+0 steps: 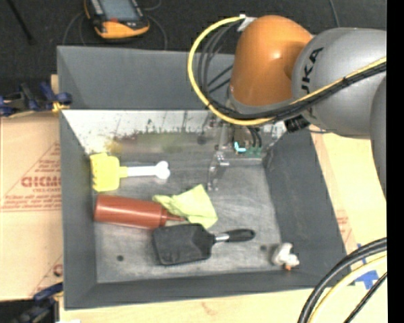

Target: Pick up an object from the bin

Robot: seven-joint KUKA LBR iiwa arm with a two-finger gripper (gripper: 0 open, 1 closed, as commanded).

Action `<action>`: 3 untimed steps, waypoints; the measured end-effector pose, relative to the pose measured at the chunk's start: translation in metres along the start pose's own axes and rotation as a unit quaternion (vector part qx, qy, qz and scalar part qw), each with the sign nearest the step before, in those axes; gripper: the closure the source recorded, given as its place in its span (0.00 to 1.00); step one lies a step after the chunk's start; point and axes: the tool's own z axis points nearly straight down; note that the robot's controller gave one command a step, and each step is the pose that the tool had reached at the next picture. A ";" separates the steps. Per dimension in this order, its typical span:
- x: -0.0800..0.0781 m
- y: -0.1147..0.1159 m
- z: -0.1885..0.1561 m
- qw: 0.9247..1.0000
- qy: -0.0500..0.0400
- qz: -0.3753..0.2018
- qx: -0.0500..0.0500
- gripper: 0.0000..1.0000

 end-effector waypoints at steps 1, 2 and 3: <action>-0.002 0.000 -0.004 1.000 -0.004 0.000 0.000 0.00; 0.027 0.008 0.070 1.000 -0.005 0.030 -0.001 0.00; 0.050 0.011 0.079 0.996 0.000 0.094 0.000 0.00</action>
Offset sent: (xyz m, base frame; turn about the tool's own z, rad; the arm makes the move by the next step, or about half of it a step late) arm -0.0550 0.0157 -0.1380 0.1089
